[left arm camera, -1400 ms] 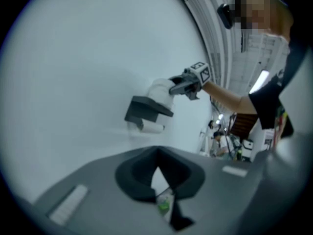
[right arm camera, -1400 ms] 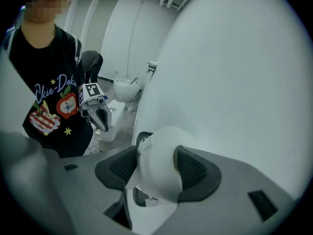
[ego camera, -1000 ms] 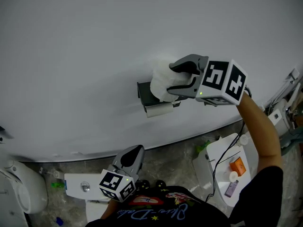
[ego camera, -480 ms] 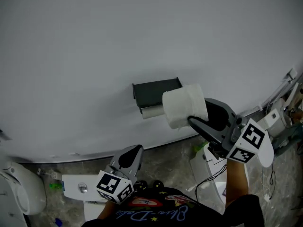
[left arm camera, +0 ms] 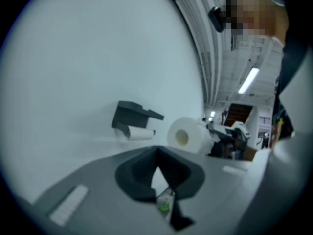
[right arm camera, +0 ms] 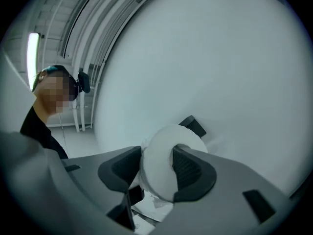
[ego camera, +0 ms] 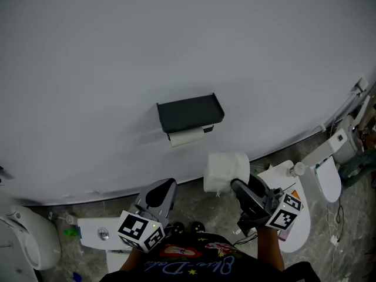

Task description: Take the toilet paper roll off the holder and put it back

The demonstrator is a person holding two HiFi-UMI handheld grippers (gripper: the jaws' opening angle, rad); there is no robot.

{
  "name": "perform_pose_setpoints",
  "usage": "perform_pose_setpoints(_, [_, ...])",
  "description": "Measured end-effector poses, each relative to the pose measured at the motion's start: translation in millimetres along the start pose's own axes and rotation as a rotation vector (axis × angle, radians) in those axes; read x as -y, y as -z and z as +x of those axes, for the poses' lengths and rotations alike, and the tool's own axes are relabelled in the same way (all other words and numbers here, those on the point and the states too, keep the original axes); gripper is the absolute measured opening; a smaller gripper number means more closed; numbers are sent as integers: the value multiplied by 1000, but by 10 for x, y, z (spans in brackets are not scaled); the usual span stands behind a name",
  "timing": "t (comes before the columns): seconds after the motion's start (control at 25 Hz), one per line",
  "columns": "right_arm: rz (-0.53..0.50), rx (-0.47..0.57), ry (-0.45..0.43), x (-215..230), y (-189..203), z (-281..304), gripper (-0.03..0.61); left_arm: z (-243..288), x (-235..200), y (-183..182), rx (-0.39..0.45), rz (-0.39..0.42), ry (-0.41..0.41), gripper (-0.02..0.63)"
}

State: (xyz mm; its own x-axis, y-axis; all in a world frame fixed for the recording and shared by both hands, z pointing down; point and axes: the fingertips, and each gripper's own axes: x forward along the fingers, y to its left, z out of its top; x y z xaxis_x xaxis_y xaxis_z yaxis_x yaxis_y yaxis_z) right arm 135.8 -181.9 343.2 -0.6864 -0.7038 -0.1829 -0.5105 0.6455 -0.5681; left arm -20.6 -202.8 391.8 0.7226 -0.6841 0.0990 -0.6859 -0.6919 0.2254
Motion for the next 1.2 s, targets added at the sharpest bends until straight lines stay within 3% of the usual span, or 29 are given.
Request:
perform_pose_setpoints(0.52, [-11,-3,-29,-19,-35,58,212,9,36,11,-4,18,-4,-2])
perform_pose_setpoints(0.72, [-65,-7,-51,-22,-190,182,212,-4,-6,27,-3,13,-16,-2])
perform_pose_setpoints(0.96, [-345,-85,-109,-152,-714,583,212,-37,-35,43,-4,7,-36,-2])
perform_pose_setpoints(1.2, [-690,-319,-149,-270,-1063,1162,212,-105,-51,51,-1,19,-52,-2])
